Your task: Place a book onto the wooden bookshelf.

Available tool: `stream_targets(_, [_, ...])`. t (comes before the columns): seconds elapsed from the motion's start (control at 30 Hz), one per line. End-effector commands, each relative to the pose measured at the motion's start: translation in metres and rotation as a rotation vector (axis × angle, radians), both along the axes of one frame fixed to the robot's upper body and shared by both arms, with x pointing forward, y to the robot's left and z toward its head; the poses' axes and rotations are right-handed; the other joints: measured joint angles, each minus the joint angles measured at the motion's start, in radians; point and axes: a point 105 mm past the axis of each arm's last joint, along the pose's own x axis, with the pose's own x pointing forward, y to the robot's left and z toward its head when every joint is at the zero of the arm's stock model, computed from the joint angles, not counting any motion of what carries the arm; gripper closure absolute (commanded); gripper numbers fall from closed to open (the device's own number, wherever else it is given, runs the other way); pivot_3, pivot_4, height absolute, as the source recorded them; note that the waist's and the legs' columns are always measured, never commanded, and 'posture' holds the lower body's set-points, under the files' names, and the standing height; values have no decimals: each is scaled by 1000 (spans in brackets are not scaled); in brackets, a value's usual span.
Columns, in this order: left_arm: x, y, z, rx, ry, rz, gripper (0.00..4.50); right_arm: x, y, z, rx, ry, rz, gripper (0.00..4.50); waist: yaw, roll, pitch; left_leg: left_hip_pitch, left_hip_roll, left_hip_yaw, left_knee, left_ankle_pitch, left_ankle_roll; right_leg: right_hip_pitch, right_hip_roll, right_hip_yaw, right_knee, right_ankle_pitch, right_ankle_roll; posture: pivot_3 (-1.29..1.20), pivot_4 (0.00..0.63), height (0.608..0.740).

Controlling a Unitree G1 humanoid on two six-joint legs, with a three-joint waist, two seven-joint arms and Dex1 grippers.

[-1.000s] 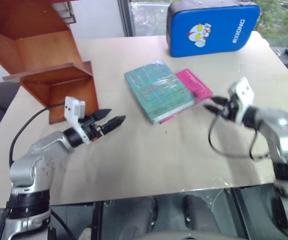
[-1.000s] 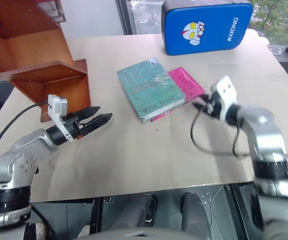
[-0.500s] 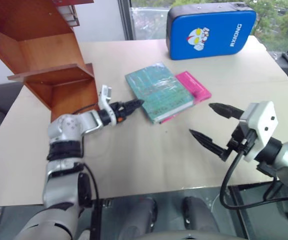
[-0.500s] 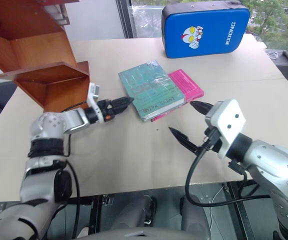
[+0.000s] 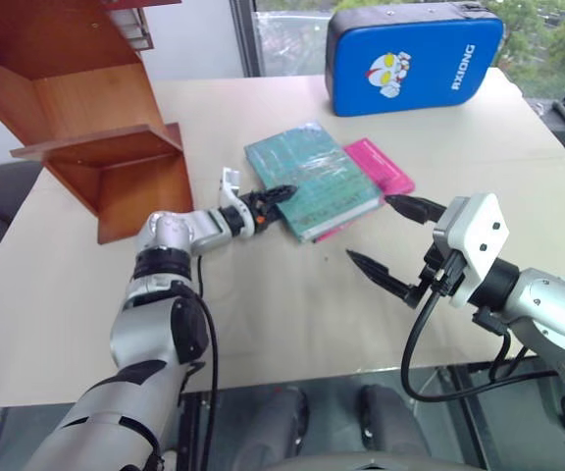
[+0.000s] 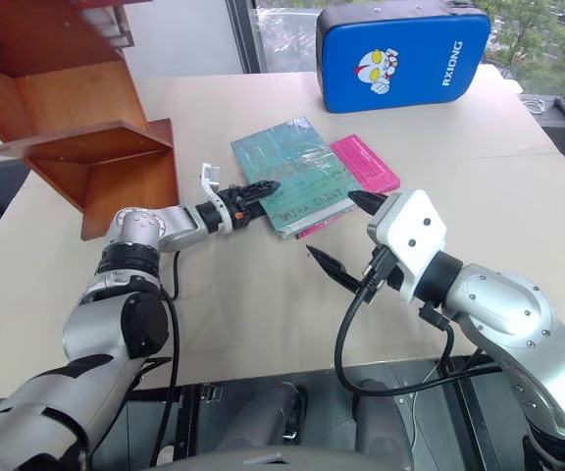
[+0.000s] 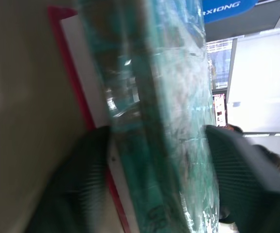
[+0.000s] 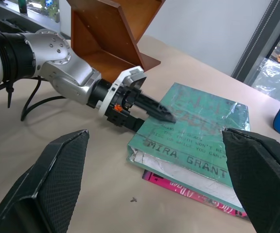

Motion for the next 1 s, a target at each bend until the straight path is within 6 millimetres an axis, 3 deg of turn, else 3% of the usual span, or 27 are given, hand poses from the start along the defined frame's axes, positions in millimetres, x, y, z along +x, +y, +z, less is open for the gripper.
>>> stream_targets(0.03, [-2, 9, 19, -83, -35, 5, 3314, -4, 2, 7, 10, -48, 6, 0, -1, 0, 0, 0, 0, 0, 0, 0, 0, 0, 0, 0, 0, 0, 0, 0, 150, 736])
stream_targets(0.13, [-15, 15, 30, -137, -50, -40, 4474, -1, 2, 7, 15, -47, 10, 0, -7, 0, 0, 0, 0, 0, 0, 0, 0, 0, 0, 0, 0, 0, 0, 0, 150, 736])
stream_targets(0.27, [-36, 18, 56, -188, -125, -128, 4474, 0, 3, 7, 25, -48, 26, 0, -7, 0, 0, 0, 0, 0, 0, 0, 0, 0, 0, 0, 0, 0, 0, 0, 150, 736])
stream_targets(0.47, [-69, 9, 114, -12, -441, -221, 4474, 4, 3, 10, 56, -54, 54, 0, -3, -2, 1, -2, 0, 0, 1, 0, 0, -1, 0, 0, 1, 0, 0, 0, 150, 736])
stream_targets(0.53, [-72, 9, 128, -7, -476, -225, 4474, 6, 3, 10, 68, -53, 61, 0, -3, -2, 1, -2, 0, 0, 1, 0, 0, -1, 0, 0, 1, 0, 0, 0, 150, 736])
stream_targets(0.73, [-55, 16, 88, 148, -345, -87, 4474, 15, 5, 10, 64, -56, 86, 0, -7, -1, 0, 0, 0, 1, 1, 0, 0, 0, 0, 1, 1, 0, 0, 0, 150, 736])
stream_targets(1.0, [-41, -21, 25, 56, -146, 25, 4474, 13, -1, 8, 47, -53, 64, 0, 23, -3, 0, -2, -1, -1, 4, 0, 0, 1, -1, -1, 0, 0, 0, 0, 150, 736])
